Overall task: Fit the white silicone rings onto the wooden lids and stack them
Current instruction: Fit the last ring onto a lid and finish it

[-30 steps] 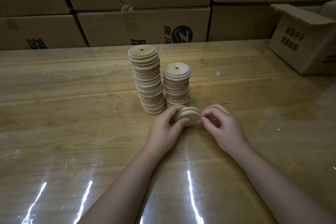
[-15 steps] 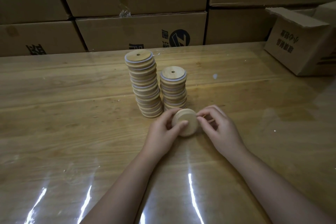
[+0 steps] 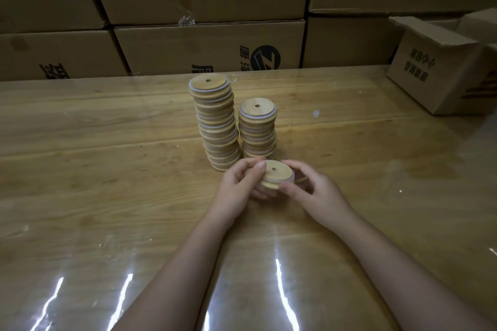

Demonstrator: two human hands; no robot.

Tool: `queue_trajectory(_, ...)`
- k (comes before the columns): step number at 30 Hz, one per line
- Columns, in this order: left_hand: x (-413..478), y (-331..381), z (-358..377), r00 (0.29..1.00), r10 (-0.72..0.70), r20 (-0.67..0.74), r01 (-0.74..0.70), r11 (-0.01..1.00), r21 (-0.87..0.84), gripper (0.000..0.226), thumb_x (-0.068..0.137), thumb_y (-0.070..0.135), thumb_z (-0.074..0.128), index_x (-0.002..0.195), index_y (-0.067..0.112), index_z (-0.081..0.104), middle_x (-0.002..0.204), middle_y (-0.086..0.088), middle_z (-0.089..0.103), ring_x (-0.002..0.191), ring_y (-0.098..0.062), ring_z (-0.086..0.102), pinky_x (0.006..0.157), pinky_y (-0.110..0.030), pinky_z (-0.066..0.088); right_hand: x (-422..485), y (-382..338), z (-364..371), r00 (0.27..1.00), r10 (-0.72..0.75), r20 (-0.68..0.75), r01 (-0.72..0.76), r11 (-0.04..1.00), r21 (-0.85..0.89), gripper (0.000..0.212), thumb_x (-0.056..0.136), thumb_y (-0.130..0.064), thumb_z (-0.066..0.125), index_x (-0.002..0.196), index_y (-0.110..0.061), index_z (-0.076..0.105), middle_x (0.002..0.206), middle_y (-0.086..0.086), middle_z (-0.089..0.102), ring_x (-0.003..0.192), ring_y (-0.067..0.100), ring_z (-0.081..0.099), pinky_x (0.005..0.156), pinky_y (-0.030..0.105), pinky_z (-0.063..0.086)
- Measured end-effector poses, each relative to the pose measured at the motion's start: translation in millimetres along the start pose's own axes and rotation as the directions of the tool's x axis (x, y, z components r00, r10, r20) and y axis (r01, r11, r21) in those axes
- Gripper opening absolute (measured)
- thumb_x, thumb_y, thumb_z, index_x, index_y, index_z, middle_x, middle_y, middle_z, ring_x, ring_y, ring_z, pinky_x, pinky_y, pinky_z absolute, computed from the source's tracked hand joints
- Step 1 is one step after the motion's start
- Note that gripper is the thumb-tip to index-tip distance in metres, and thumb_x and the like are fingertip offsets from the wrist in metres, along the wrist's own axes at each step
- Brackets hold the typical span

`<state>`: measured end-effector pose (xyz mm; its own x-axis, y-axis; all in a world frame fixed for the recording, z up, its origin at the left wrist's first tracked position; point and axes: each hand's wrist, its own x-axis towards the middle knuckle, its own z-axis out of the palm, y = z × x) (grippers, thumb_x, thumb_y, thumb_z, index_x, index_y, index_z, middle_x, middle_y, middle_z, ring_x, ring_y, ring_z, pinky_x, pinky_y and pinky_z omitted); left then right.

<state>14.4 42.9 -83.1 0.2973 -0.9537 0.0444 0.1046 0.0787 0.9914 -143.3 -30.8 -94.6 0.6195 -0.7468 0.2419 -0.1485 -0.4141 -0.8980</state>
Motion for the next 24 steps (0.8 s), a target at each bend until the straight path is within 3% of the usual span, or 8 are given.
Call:
queue_trajectory(5,-3,2,0,0.998,-0.016,0.058,0.016,1.000,-0.011,0.040,0.076,0.030,0.061,0.110,0.009,0.059,0.080,-0.007,0.071,0.066,-0.019,0.070,0.061,-0.023,0.054,1,-2,-1,0.995,0.100,0.002,-0.100,0.986,0.132,0.034,0.072,-0.057,0.053,0.096,-0.035,0.062,0.092,0.006,0.067,0.084,0.020,0.061,0.080,0.039,0.049)
queue_trajectory(9,-4,2,-1,0.998,-0.012,0.062,0.013,1.000,-0.014,0.046,0.076,0.030,0.063,0.114,0.004,0.058,0.081,-0.007,0.072,0.069,-0.020,0.070,0.062,-0.023,0.054,1,-6,-3,0.990,0.135,0.029,-0.138,0.971,0.198,0.031,0.073,-0.046,0.058,0.098,-0.029,0.063,0.091,-0.001,0.067,0.082,0.007,0.060,0.078,0.026,0.048)
queue_trajectory(11,-4,2,-1,0.998,-0.002,0.069,0.003,1.000,-0.024,0.045,0.080,0.022,0.063,0.119,0.003,0.055,0.082,-0.006,0.073,0.069,-0.020,0.070,0.062,-0.023,0.054,2,-6,-5,0.987,0.159,0.037,-0.163,0.950,0.267,0.029,0.077,-0.030,0.065,0.106,-0.024,0.062,0.100,-0.001,0.067,0.089,0.004,0.061,0.080,0.019,0.049)
queue_trajectory(13,-4,2,-2,0.997,0.019,0.072,-0.016,0.999,-0.045,0.041,0.081,0.014,0.063,0.121,0.007,0.055,0.083,-0.005,0.073,0.068,-0.019,0.070,0.062,-0.022,0.055,3,-6,-7,0.982,0.188,0.028,-0.187,0.926,0.329,0.041,0.079,-0.008,0.068,0.118,-0.016,0.058,0.109,0.002,0.066,0.097,0.008,0.062,0.083,0.019,0.050)
queue_trajectory(15,-4,2,-3,0.997,0.043,0.065,-0.038,0.997,-0.068,0.040,0.078,0.016,0.065,0.118,0.014,0.058,0.084,-0.006,0.073,0.068,-0.020,0.070,0.061,-0.023,0.055,3,-8,-7,0.980,0.197,0.018,-0.190,0.913,0.360,0.053,0.077,0.000,0.069,0.126,-0.012,0.053,0.114,0.004,0.065,0.102,0.010,0.062,0.083,0.018,0.050)
queue_trajectory(19,-6,1,-6,0.998,0.058,0.036,-0.053,0.989,-0.135,0.037,0.078,0.021,0.065,0.114,0.018,0.061,0.086,-0.009,0.073,0.068,-0.021,0.070,0.059,-0.023,0.055,7,-11,-9,0.984,0.173,0.035,-0.173,0.910,0.376,0.057,0.074,0.002,0.069,0.126,-0.015,0.052,0.112,-0.001,0.066,0.103,0.006,0.063,0.082,0.017,0.050)
queue_trajectory(24,-6,-1,-9,0.998,0.045,-0.043,-0.051,0.987,-0.151,0.020,0.091,0.006,0.055,0.106,0.015,0.065,0.086,-0.008,0.074,0.065,-0.017,0.070,0.056,-0.021,0.054,12,-17,-18,0.989,0.149,0.014,-0.142,0.909,0.393,0.056,0.064,-0.010,0.073,0.115,-0.025,0.057,0.110,-0.003,0.068,0.103,0.006,0.062,0.084,0.016,0.048)
